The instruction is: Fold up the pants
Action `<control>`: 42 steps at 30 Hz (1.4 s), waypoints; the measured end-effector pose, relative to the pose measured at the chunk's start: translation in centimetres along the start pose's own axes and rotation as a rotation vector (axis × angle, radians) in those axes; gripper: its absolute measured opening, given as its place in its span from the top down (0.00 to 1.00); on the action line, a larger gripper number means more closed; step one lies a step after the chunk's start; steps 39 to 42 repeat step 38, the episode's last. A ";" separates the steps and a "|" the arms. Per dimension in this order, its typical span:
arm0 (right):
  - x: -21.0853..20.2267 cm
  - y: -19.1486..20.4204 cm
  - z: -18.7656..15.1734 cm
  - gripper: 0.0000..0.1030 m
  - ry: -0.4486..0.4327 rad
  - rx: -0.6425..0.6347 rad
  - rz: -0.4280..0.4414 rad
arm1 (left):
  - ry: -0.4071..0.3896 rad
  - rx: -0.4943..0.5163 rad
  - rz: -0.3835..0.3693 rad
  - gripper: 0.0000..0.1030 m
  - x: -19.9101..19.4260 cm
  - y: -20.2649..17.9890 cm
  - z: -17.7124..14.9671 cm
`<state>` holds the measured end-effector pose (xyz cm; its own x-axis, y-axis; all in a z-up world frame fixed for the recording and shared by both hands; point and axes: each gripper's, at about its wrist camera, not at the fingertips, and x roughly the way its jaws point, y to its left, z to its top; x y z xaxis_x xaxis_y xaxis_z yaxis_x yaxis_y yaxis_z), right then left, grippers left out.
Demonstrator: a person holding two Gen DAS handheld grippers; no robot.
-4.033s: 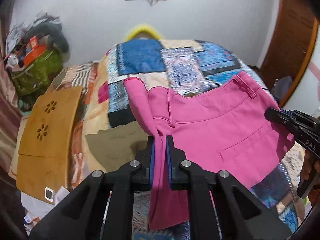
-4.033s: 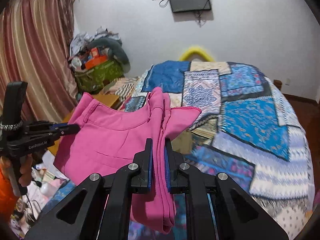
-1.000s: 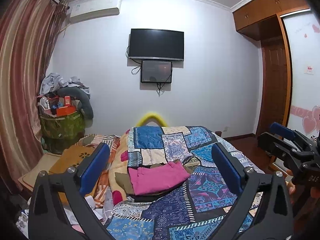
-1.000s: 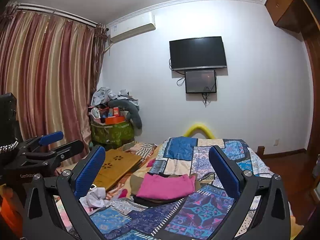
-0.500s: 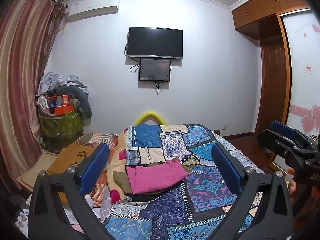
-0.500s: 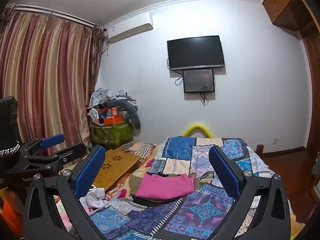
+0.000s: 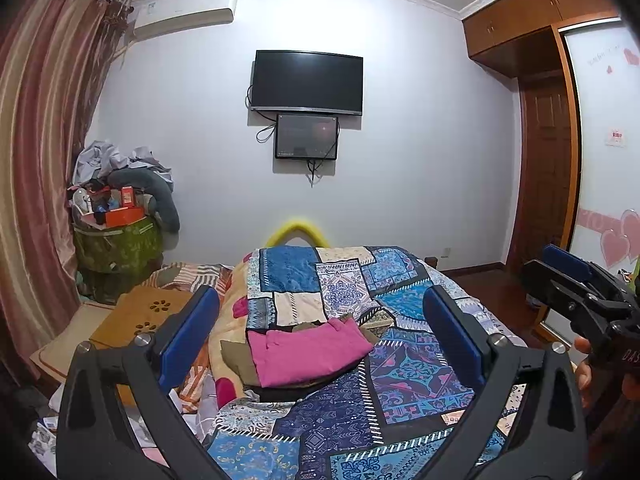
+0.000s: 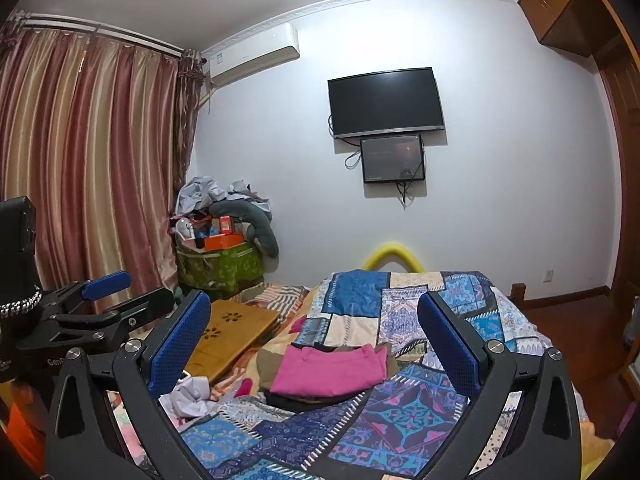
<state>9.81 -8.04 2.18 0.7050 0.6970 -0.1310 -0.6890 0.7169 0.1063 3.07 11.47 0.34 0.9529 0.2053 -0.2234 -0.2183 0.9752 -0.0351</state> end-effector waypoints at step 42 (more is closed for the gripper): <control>0.5 -0.3 -0.5 0.00 0.021 0.023 -0.022 | 0.048 0.000 -0.037 0.00 2.0 0.1 -0.3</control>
